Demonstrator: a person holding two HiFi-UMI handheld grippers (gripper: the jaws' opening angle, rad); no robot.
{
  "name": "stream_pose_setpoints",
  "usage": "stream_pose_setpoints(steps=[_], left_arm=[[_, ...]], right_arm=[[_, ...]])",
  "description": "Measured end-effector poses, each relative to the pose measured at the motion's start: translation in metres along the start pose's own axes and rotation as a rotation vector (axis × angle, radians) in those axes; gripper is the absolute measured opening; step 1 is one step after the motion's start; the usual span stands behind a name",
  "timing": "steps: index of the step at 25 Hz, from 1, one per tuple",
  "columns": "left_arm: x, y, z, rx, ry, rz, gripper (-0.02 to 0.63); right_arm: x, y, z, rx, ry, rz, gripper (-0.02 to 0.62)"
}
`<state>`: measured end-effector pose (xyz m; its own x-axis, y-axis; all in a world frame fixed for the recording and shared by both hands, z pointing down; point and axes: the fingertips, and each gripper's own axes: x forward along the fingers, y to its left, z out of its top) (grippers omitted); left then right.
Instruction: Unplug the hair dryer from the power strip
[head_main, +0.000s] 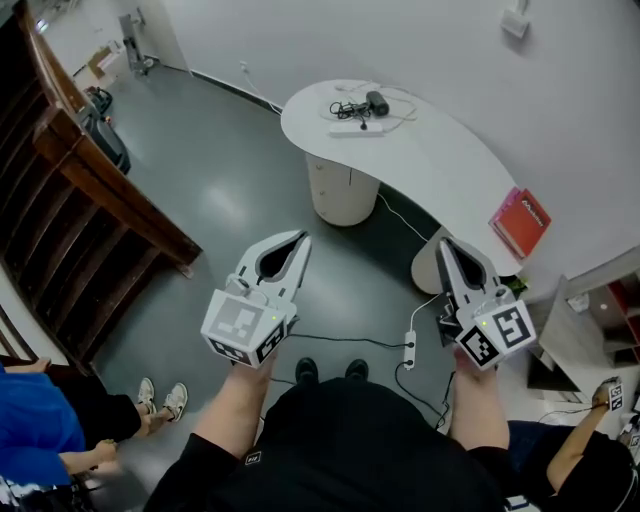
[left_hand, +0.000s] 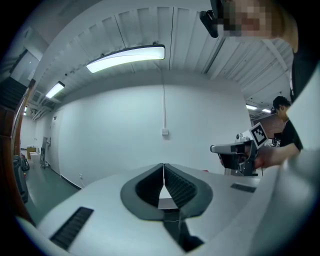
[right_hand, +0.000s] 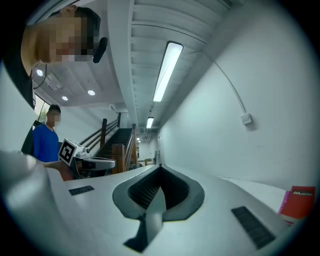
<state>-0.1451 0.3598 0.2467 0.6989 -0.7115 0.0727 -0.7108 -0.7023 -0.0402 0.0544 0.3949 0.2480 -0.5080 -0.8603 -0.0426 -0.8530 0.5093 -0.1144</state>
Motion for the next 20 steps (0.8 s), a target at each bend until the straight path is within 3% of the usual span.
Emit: stream_pose_setpoints(steps=[11,20], left_arm=[[0.027,-0.034,0.006,0.008,-0.014,0.025,0.014],[0.044,-0.019,-0.010,-0.024,0.001,0.056,0.014]], right_arm=[[-0.027,-0.036,0.003,0.030,-0.012,0.043,0.035],[-0.007,-0.052,-0.010,0.066,0.021,0.075,0.035]])
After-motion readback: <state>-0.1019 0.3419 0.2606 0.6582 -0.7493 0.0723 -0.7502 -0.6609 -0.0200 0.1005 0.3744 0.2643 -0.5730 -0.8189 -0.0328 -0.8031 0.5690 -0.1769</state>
